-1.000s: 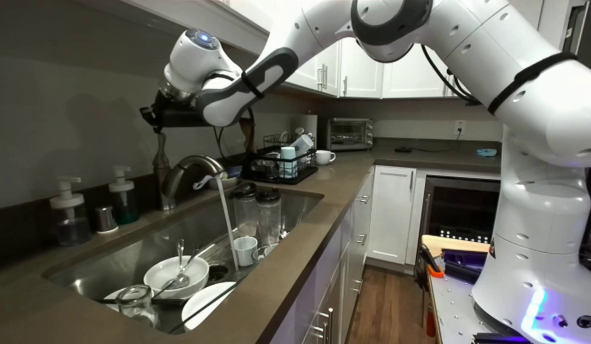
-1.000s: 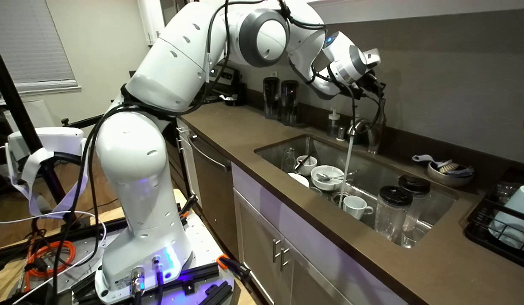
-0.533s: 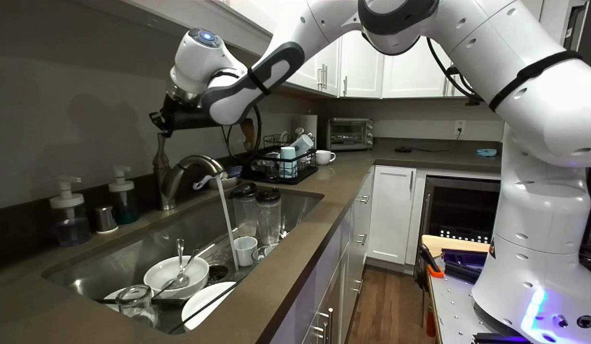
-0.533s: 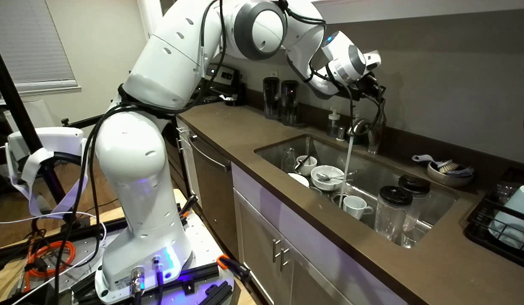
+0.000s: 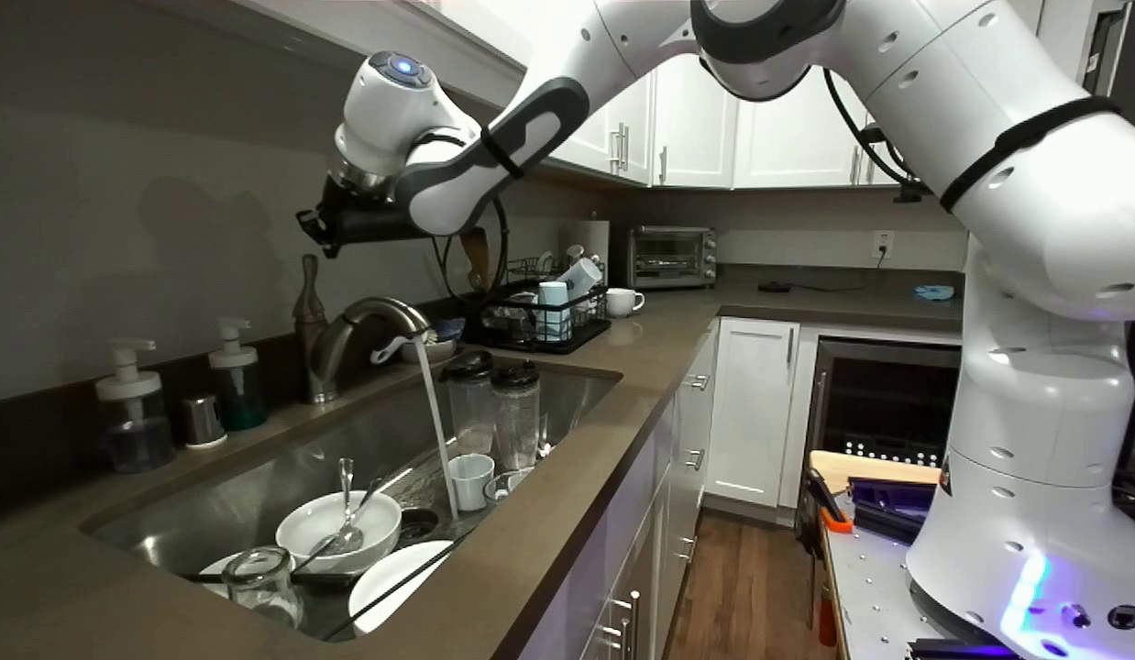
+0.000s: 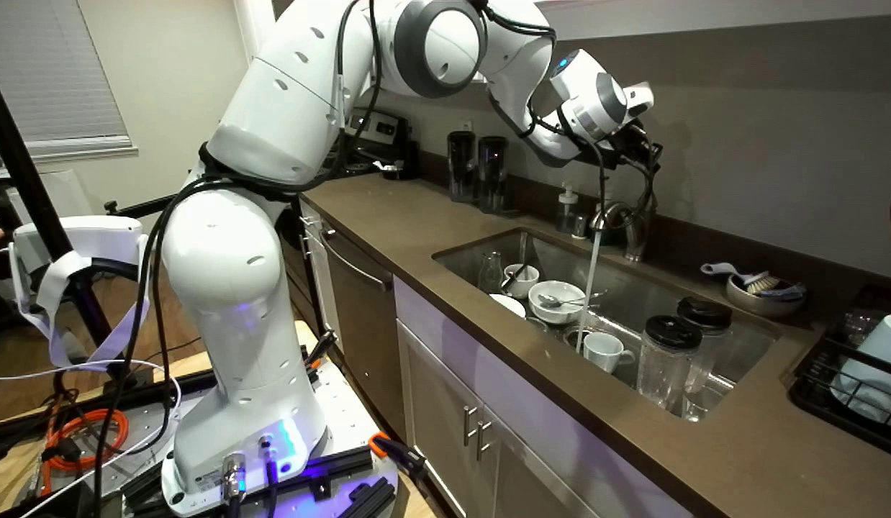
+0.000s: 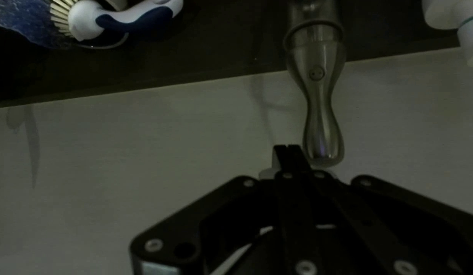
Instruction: Close the faucet
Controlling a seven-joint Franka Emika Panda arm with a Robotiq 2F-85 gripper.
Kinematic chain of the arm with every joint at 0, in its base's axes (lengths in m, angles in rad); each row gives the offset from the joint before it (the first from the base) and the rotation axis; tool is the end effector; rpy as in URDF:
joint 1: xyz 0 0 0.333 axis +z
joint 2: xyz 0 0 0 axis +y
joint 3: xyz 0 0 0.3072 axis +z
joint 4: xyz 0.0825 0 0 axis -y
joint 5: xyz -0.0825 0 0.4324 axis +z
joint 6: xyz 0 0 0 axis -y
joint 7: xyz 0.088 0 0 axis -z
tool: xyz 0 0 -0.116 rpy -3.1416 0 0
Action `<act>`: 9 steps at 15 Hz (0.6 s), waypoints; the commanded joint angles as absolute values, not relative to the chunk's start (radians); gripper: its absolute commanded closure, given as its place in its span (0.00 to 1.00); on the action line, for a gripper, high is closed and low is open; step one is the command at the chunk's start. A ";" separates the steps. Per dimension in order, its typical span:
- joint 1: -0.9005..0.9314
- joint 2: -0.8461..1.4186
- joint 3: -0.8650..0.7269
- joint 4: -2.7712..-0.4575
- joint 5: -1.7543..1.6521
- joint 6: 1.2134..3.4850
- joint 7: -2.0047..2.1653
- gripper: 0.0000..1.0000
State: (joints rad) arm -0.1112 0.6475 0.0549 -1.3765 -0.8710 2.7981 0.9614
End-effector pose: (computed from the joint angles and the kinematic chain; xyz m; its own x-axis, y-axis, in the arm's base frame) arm 0.8134 -0.0228 0.3793 0.5884 -0.1820 0.7878 -0.3384 -0.9403 0.0355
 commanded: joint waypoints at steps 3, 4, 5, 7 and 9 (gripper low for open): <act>-0.089 0.631 0.041 -1.364 -0.889 2.804 0.988 0.97; -0.086 0.634 0.041 -1.356 -0.889 2.810 0.987 0.97; -0.081 0.640 0.039 -1.344 -0.892 2.815 0.990 0.97; -0.072 0.651 0.037 -1.323 -0.892 2.821 0.988 0.97; -0.065 0.665 0.035 -1.303 -0.892 2.825 0.987 0.97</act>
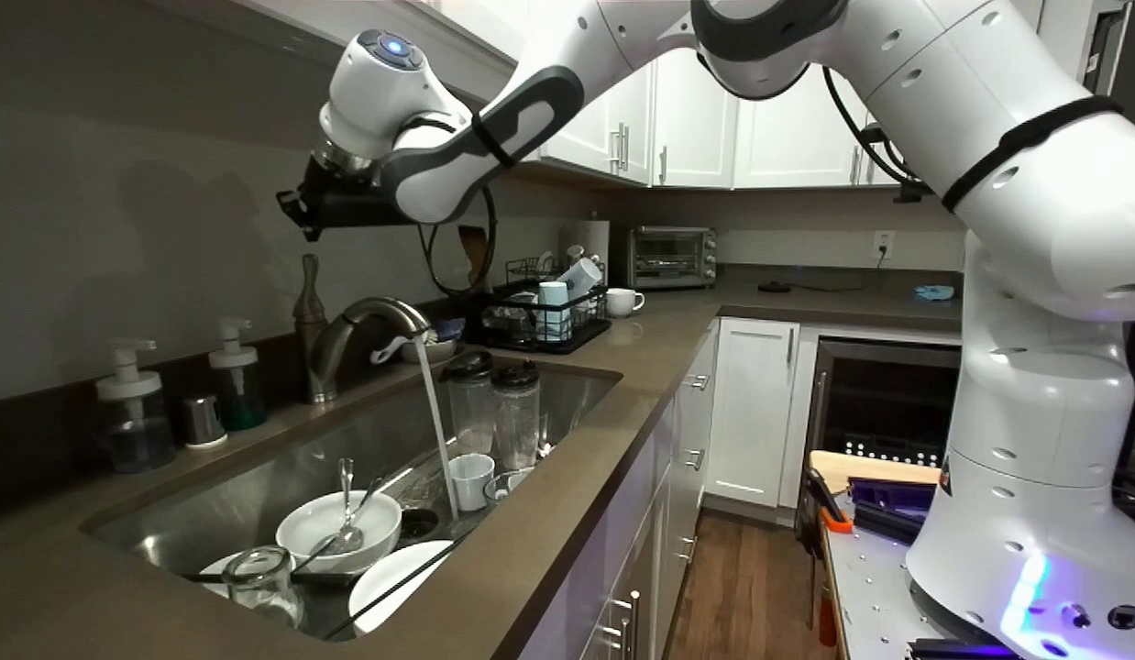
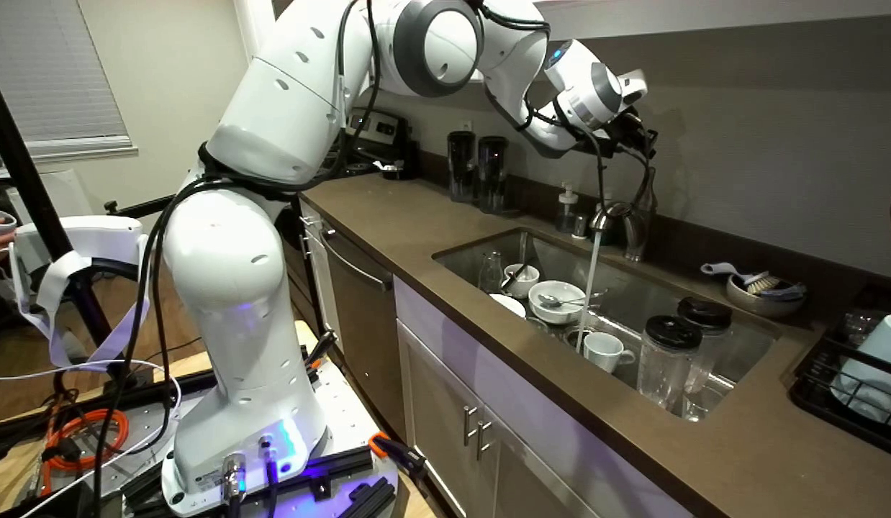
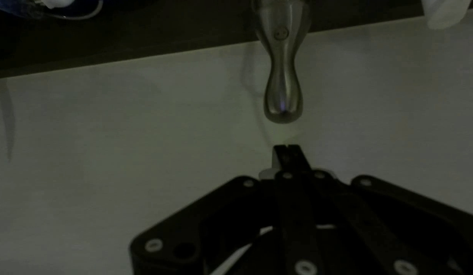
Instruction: Close the faucet
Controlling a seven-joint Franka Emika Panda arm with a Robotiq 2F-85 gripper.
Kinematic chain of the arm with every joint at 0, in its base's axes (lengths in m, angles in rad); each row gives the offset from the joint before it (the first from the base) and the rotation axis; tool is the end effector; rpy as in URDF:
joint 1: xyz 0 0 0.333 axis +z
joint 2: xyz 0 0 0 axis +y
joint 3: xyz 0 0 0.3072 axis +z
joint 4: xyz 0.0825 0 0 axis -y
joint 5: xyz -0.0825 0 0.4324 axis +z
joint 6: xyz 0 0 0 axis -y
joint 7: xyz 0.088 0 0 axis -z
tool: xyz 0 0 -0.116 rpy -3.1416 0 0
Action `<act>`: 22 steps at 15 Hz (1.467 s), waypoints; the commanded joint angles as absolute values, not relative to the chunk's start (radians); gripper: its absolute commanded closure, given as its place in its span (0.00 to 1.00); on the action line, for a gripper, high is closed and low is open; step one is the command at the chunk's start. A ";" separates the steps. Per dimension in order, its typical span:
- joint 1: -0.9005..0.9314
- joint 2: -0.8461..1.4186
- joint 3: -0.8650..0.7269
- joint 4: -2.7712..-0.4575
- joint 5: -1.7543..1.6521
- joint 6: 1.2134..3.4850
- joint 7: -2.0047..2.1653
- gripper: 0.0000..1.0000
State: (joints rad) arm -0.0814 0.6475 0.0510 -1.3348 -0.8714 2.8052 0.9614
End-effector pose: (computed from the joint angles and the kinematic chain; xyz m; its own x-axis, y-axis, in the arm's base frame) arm 0.8195 -0.0012 0.4035 0.5566 -0.1623 0.8148 -0.3112 -0.9501 0.0233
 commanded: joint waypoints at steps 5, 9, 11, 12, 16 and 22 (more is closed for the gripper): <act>-0.053 0.704 0.018 -1.256 -0.893 2.828 0.989 0.97; -0.050 0.742 0.008 -1.212 -0.887 2.833 0.978 0.97; -0.049 0.757 0.005 -1.191 -0.885 2.834 0.976 0.97; -0.050 0.765 0.006 -1.178 -0.883 2.833 0.972 0.97; -0.064 0.785 0.031 -1.157 -0.861 2.814 0.934 0.98; -0.084 0.783 0.069 -1.173 -0.838 2.766 0.870 0.97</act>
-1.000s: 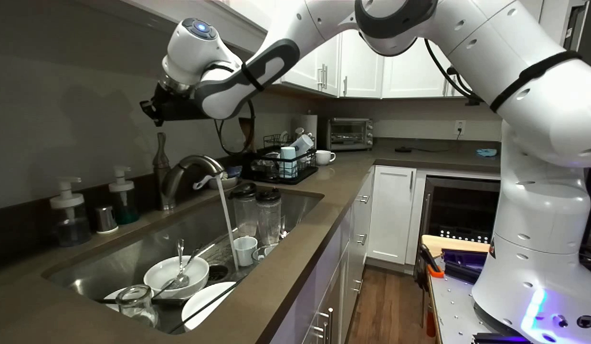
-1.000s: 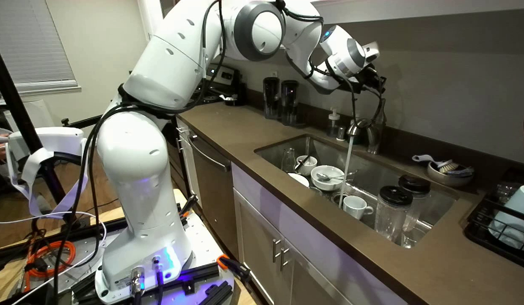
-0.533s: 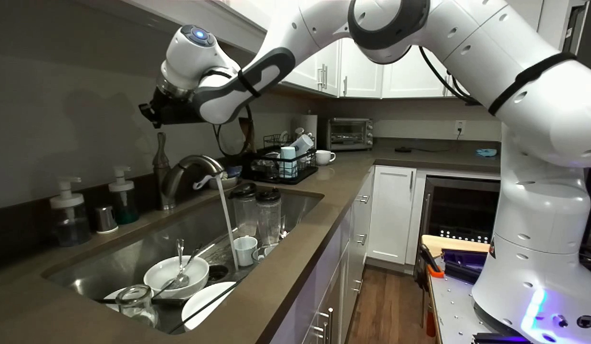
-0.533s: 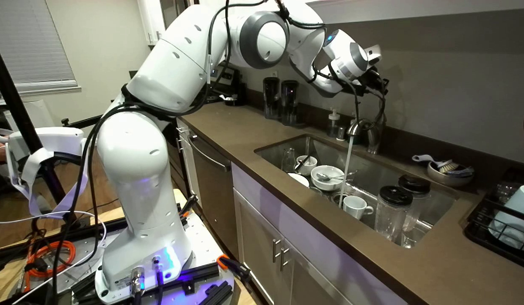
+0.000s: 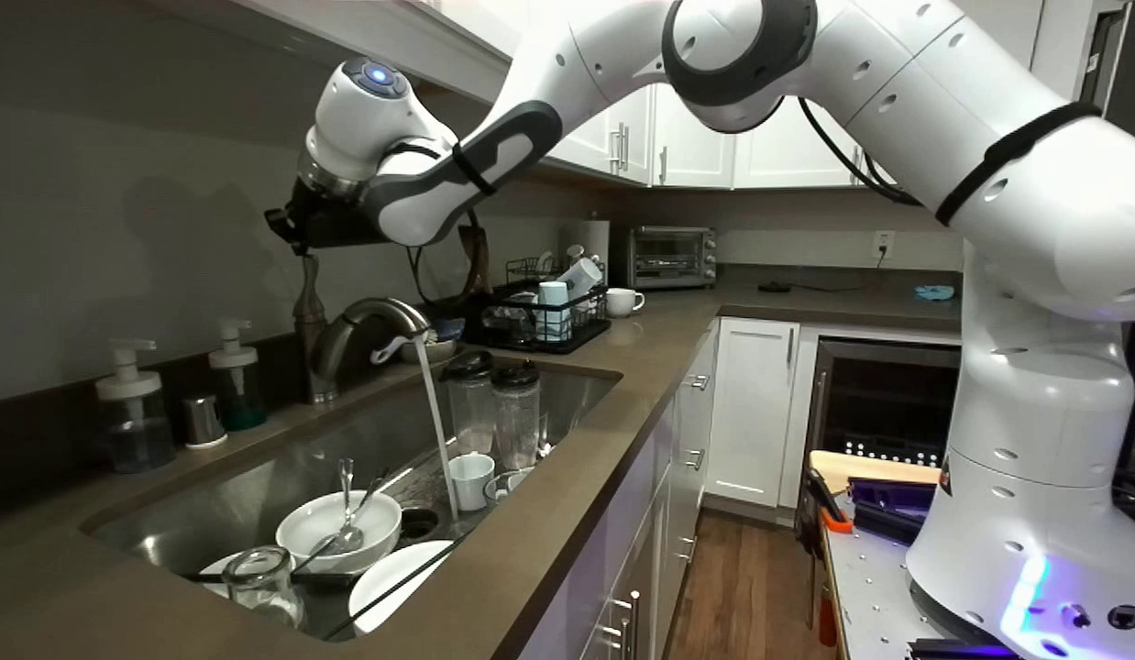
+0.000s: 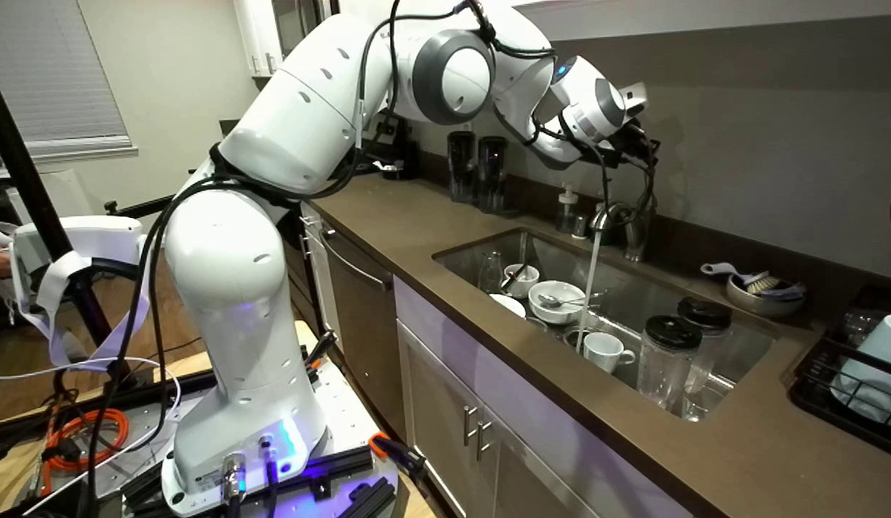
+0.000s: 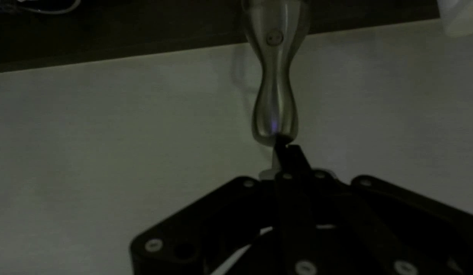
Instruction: Close the faucet
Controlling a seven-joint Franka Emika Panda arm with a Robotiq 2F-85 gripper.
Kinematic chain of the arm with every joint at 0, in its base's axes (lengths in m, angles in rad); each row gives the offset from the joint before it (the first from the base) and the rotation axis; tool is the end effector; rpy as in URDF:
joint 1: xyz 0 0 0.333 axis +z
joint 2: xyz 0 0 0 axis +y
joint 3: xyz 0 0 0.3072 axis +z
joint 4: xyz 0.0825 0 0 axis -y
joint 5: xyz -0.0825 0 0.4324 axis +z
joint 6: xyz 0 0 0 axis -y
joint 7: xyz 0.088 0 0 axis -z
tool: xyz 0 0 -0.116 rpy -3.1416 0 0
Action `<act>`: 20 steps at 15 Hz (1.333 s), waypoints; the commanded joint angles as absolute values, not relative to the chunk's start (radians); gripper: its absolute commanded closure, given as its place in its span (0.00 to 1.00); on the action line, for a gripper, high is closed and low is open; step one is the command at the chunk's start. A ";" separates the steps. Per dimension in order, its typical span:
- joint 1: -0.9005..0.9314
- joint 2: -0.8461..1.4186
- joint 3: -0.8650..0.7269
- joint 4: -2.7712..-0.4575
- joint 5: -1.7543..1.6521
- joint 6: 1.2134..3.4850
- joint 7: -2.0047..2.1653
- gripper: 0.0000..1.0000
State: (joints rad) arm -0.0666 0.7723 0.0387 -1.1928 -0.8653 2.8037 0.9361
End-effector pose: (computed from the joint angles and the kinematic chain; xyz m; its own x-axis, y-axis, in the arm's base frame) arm 0.8441 -0.0001 0.3802 0.5510 -0.1400 0.8227 -0.2996 -0.9533 0.0384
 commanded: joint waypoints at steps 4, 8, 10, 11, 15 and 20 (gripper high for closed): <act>-0.094 0.774 0.082 -1.183 -0.835 2.743 0.837 0.98; -0.105 0.761 0.095 -1.201 -0.831 2.733 0.812 0.98; -0.112 0.756 0.103 -1.211 -0.829 2.731 0.802 0.97; -0.115 0.753 0.106 -1.216 -0.829 2.727 0.797 0.98; -0.061 0.738 0.018 -1.239 -0.683 2.744 0.702 0.97; 0.009 0.740 -0.085 -1.236 -0.449 2.731 0.521 0.97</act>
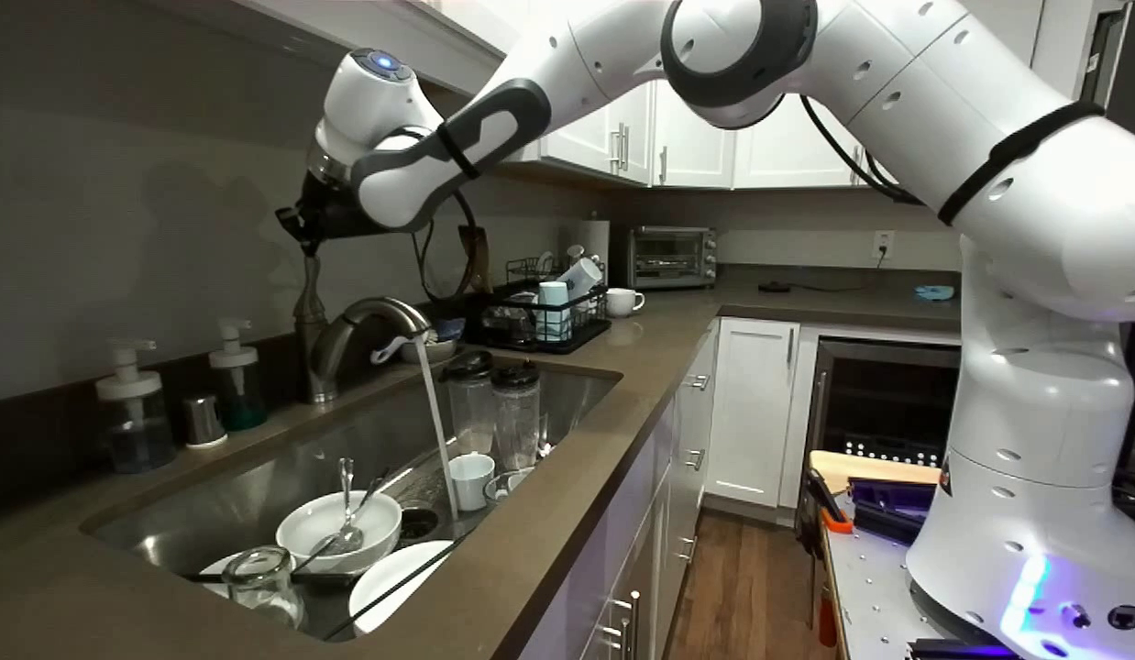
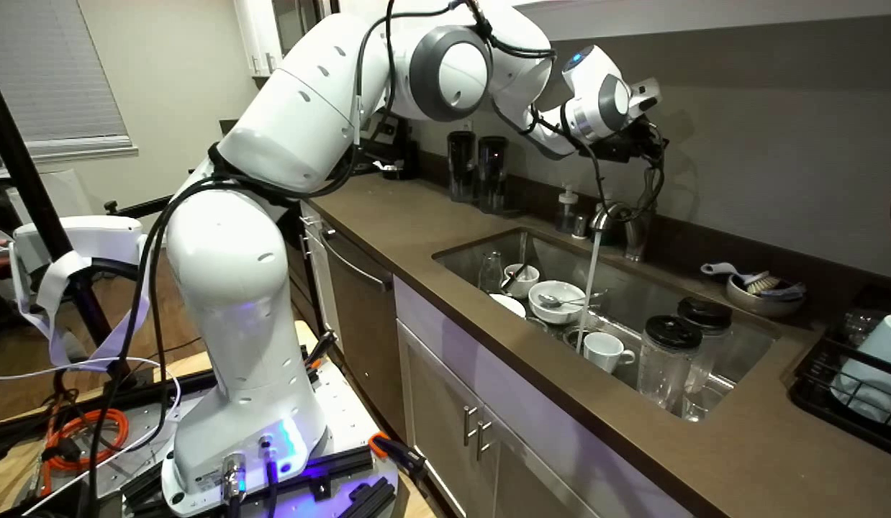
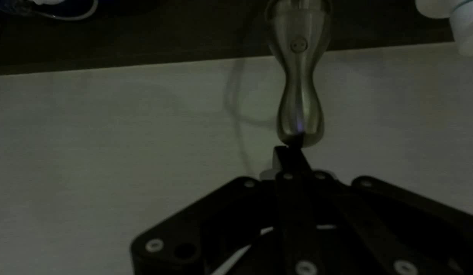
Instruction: Close the faucet
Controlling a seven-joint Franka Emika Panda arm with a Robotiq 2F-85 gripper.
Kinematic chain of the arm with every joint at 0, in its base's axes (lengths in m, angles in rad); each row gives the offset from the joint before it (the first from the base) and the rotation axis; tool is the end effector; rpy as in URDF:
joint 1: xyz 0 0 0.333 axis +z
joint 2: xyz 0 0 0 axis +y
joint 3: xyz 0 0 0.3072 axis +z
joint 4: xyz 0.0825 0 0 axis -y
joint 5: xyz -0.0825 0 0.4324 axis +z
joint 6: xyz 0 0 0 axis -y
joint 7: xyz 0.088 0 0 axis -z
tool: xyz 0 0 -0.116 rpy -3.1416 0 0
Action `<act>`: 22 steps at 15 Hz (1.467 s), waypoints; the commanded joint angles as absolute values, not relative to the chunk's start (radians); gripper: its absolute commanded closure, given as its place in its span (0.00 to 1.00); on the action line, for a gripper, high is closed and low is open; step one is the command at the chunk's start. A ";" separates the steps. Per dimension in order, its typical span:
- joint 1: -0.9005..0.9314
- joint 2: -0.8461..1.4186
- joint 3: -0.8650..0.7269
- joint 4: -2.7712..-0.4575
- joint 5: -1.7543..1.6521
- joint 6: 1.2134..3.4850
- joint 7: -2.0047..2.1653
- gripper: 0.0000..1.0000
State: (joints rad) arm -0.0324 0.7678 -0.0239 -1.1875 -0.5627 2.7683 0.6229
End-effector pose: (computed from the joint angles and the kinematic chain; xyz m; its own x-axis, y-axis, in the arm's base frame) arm 0.8470 -0.0199 0.3893 0.6265 -0.1084 0.7718 -0.2552 -0.9642 0.0717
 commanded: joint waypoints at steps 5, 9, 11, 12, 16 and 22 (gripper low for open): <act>0.059 0.746 -0.163 -1.231 -0.324 2.711 0.430 0.98; 0.078 0.749 -0.198 -1.243 -0.297 2.693 0.422 0.97; 0.093 0.756 -0.228 -1.244 -0.298 2.724 0.456 0.97; 0.102 0.758 -0.245 -1.242 -0.299 2.737 0.470 0.98; 0.116 0.759 -0.270 -1.243 -0.285 2.764 0.483 0.97; 0.108 0.762 -0.252 -1.247 -0.209 2.842 0.471 0.98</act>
